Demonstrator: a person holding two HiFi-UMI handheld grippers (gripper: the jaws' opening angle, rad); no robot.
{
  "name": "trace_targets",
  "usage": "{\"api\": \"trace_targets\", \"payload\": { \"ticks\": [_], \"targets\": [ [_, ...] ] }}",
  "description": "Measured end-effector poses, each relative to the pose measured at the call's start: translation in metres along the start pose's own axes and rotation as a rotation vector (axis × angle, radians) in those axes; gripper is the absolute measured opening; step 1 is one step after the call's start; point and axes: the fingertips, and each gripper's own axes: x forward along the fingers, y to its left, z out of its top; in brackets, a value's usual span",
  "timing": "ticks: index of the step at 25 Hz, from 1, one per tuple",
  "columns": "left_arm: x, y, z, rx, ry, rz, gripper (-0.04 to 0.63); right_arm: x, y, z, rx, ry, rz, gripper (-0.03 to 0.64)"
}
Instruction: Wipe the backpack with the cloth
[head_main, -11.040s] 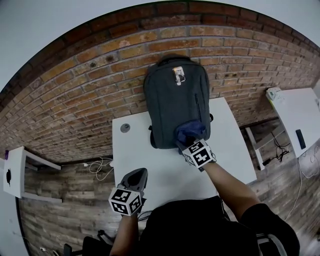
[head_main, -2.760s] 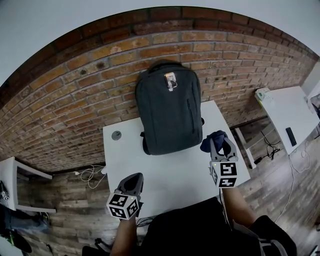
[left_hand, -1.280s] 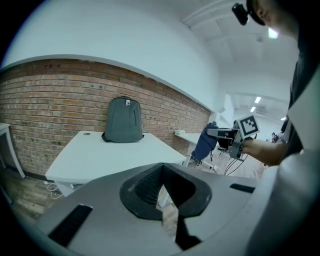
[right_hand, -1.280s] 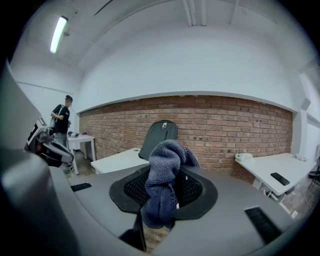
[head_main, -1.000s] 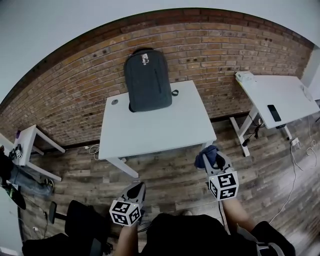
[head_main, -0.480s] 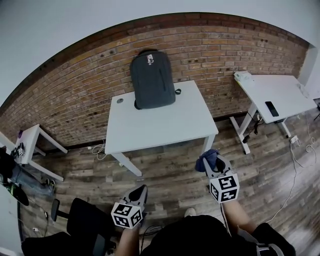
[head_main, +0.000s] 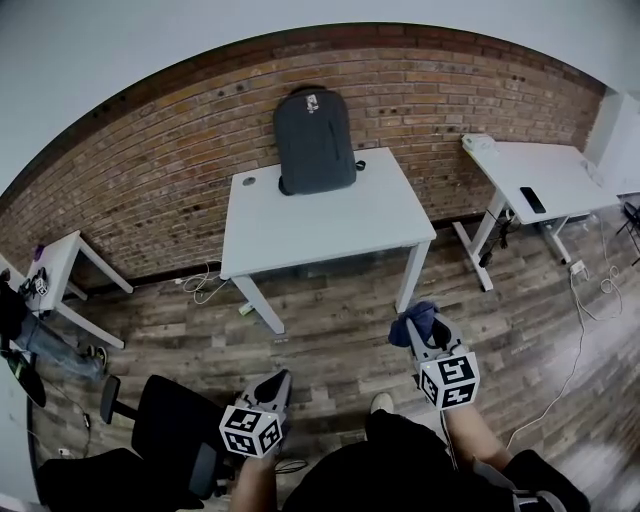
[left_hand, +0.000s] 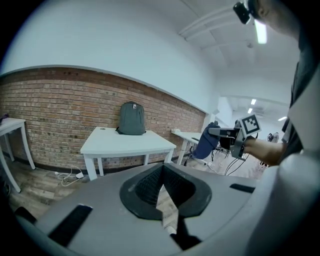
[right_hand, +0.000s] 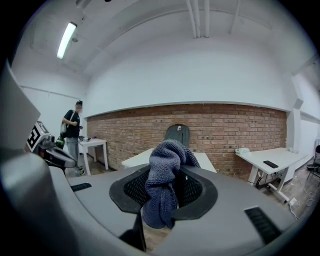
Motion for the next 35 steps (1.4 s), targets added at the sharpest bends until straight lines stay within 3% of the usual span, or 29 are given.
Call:
{"api": "trace_targets", "payload": {
  "ticks": [15, 22, 35],
  "targets": [
    [-0.131, -0.027, -0.070, -0.019, -0.015, -0.026, -0.003, -0.134, 0.089, -0.013, 0.029, -0.038, -0.047, 0.103],
    [-0.143, -0.048, -0.068, -0.003, -0.032, -0.052, -0.003, -0.164, 0.087, -0.013, 0.034, -0.053, -0.063, 0.103],
    [-0.134, -0.085, -0.068, -0.009, -0.014, -0.033, -0.003, -0.183, 0.071, -0.012, 0.004, -0.053, 0.012, 0.101]
  ]
}}
